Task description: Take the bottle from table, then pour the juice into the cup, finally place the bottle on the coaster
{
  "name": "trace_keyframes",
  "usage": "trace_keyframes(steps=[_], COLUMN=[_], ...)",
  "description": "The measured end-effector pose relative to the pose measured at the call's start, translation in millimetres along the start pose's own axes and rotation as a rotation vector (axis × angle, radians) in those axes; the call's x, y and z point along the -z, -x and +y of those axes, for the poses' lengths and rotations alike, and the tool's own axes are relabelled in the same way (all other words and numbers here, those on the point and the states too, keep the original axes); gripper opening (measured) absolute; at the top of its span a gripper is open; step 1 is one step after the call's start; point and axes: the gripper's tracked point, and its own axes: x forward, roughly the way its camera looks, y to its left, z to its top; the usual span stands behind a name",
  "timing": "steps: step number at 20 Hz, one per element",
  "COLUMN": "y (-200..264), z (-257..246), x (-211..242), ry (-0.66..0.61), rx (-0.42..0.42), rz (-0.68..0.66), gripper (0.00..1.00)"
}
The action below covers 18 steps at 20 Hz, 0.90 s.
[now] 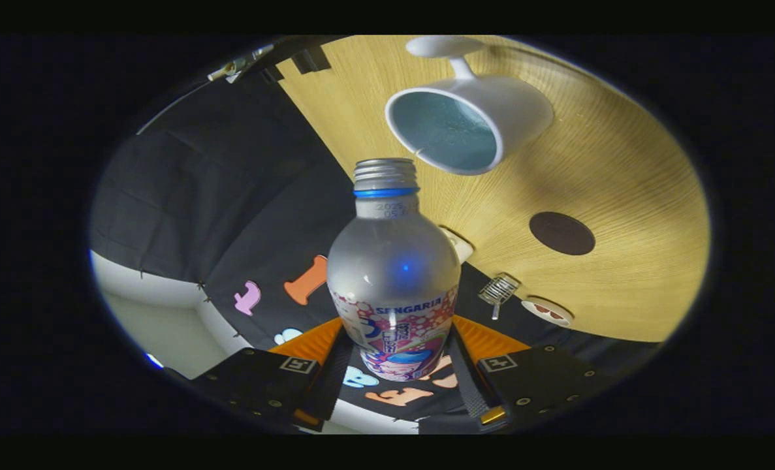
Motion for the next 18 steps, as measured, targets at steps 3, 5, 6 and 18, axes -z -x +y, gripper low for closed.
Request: trace_keyframes(steps=[3, 5, 6, 18], y=[1.6, 0.7, 0.6, 3.5], z=[0.6, -0.8, -3.2, -43.3], x=[1.2, 1.6, 2.0, -9.0], ry=[-0.005, 0.009, 0.023, 0.358], rx=[-0.002, 0.004, 0.011, 0.124], rz=[0.001, 0.002, 0.003, -0.026], gripper=[0.75, 0.76, 0.75, 0.75])
